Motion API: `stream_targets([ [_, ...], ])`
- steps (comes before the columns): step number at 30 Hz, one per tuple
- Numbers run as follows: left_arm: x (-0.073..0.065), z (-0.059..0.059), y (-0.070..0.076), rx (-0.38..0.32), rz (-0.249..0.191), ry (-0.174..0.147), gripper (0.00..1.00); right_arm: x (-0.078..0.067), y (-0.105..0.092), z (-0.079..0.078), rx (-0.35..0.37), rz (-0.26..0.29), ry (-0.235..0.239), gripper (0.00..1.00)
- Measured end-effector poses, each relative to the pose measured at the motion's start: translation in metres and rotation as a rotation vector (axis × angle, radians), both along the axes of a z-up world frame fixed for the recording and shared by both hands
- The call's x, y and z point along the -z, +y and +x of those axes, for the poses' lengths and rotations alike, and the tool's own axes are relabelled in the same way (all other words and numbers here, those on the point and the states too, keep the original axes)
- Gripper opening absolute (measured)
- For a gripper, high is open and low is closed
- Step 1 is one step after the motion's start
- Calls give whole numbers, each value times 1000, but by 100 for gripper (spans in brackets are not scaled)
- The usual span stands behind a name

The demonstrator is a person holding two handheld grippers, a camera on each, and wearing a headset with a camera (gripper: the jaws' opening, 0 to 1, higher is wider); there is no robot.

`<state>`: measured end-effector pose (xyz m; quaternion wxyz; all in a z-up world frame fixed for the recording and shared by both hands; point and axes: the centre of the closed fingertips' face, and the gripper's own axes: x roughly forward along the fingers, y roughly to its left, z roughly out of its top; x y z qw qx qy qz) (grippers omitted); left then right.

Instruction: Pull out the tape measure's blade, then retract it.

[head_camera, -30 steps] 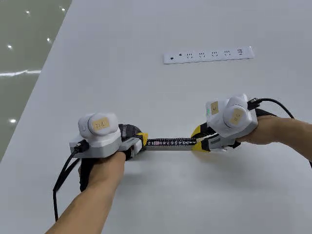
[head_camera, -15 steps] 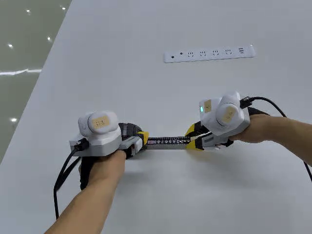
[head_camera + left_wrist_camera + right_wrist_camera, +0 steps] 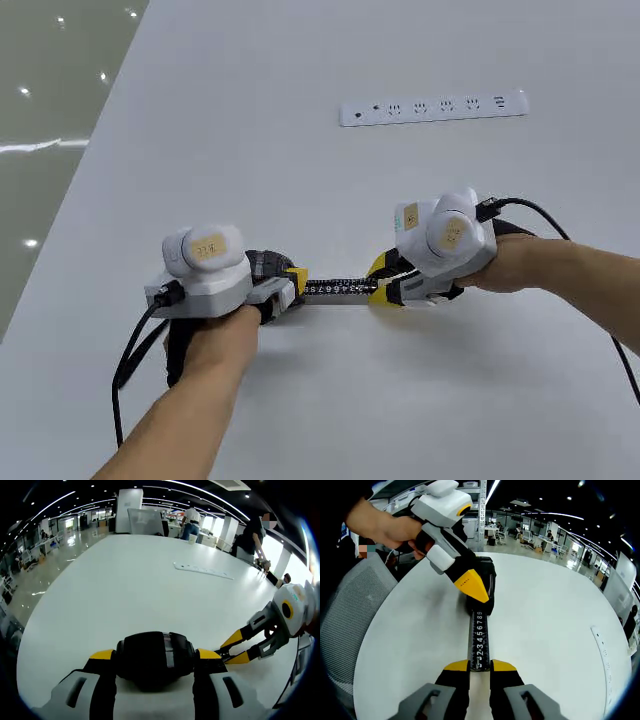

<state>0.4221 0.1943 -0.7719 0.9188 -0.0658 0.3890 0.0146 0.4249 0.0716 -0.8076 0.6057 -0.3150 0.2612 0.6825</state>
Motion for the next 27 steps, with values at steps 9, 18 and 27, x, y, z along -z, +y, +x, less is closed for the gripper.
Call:
stream_targets([
  [9, -1, 0, 0, 0, -5, -1, 57, -1, 9, -1, -1, 8, 1, 11],
  [18, -1, 0, 0, 0, -1, 1, 57, -1, 18, -3, -9, 10, -1, 11],
  [27, 1, 1, 2, 1, 0, 3, 57, 0, 25, -4, -7, 16, 8, 11],
])
